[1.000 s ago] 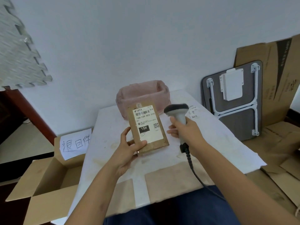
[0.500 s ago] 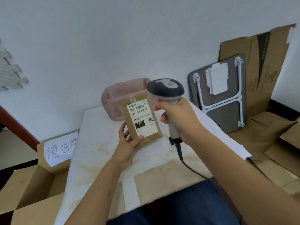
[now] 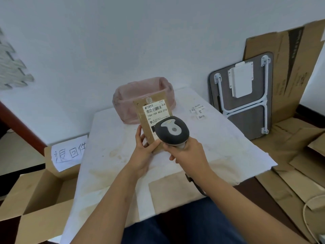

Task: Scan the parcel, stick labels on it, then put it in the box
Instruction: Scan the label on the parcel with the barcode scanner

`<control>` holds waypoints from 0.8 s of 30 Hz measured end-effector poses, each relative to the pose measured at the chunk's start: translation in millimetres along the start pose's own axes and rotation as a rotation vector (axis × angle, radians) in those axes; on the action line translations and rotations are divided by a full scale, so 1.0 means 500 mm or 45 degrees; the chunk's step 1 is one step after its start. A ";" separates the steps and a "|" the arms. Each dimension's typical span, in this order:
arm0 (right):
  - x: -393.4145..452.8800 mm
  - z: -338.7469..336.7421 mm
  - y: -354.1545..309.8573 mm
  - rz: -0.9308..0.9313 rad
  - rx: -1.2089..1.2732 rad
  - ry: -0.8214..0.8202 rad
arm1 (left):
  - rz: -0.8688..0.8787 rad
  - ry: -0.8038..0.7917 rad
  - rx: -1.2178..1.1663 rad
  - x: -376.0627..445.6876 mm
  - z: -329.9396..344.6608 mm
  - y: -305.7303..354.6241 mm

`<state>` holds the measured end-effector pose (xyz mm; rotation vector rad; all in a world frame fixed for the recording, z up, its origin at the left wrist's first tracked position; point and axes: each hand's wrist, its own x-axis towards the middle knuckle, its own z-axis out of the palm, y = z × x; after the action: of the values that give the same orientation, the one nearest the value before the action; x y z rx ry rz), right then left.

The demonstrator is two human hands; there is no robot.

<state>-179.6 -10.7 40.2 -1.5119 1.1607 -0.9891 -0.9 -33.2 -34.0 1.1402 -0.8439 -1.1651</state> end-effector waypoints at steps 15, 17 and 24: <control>0.004 -0.015 0.005 -0.013 0.060 -0.002 | 0.010 0.028 0.000 0.001 0.002 -0.003; 0.005 -0.012 0.006 -0.014 0.074 -0.005 | 0.008 0.026 0.003 0.002 0.002 -0.004; 0.004 -0.012 0.002 -0.012 0.095 -0.011 | -0.019 0.019 -0.002 0.008 -0.004 -0.006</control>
<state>-184.9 -14.1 40.7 -1.4625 1.0997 -1.0201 1.1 -36.5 -37.7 1.1543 -0.8244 -1.1680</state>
